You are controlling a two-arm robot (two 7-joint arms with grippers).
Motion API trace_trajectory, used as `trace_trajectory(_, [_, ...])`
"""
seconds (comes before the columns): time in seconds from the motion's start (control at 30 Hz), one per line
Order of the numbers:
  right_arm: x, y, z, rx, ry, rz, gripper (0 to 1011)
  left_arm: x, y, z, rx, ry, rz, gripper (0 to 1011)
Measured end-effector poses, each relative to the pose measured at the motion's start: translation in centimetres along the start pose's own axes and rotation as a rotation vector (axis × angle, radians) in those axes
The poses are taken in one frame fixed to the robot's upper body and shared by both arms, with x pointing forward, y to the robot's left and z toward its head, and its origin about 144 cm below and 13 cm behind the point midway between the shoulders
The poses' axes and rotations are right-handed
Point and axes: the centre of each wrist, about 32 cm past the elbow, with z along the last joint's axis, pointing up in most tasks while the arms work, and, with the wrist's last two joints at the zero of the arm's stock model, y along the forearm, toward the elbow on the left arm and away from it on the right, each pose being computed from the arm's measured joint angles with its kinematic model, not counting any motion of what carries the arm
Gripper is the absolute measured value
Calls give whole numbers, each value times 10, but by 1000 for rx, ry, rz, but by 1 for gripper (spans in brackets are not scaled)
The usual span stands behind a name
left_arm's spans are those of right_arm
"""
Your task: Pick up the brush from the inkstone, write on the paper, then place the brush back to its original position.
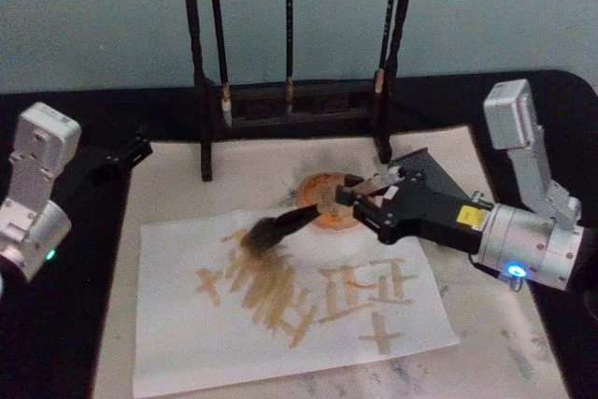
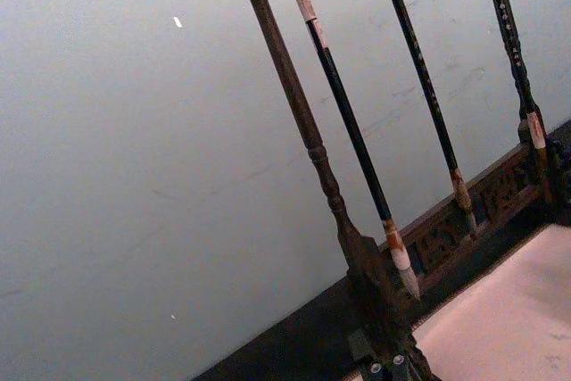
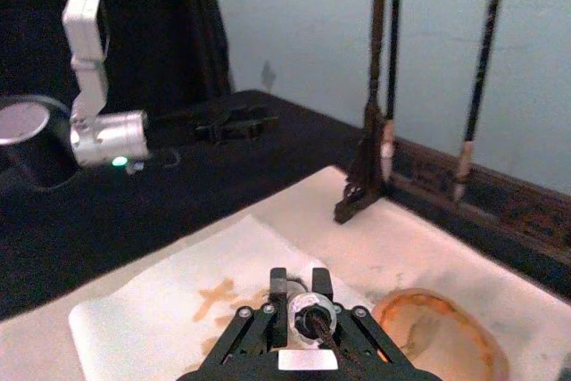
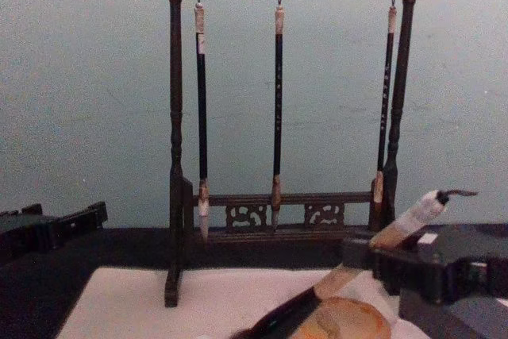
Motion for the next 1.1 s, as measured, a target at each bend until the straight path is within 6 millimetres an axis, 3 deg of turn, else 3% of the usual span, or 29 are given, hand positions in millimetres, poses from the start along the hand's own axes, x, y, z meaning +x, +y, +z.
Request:
trace_trajectory(0.63, [-7,1,-2,-56,-28,35,166,0,0,0,0,0,0,1002])
trace_trajectory(1.1, [-6,-19,-6,-50,-28,1,165,0,0,0,0,0,0,1000])
